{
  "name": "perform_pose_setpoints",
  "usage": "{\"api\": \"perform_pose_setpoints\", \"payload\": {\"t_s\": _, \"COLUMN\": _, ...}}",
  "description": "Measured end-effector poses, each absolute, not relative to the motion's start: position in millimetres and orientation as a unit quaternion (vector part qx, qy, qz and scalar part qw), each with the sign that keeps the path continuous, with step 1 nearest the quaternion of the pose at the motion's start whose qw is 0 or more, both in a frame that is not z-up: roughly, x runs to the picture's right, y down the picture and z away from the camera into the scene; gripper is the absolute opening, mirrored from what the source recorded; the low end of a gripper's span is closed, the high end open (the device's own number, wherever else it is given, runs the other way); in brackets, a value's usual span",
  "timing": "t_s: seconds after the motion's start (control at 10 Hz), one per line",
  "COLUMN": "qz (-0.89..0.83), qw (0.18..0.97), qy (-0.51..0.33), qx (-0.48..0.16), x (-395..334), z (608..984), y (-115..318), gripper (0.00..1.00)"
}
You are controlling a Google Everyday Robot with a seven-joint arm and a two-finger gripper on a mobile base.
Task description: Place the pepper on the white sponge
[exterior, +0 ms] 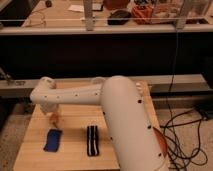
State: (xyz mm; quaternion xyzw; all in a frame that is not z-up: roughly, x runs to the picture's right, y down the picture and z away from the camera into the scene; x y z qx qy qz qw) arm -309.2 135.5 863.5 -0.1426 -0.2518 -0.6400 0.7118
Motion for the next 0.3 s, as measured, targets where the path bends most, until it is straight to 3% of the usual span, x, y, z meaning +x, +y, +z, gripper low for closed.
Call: {"api": "perform_pose_setpoints", "payload": {"t_s": 0.3, "qz": -0.638, "qw": 0.708, "qy": -0.257, "qx": -0.158, "x": -308.5, "z": 875.8, "y": 143.1, "gripper": 0.80}}
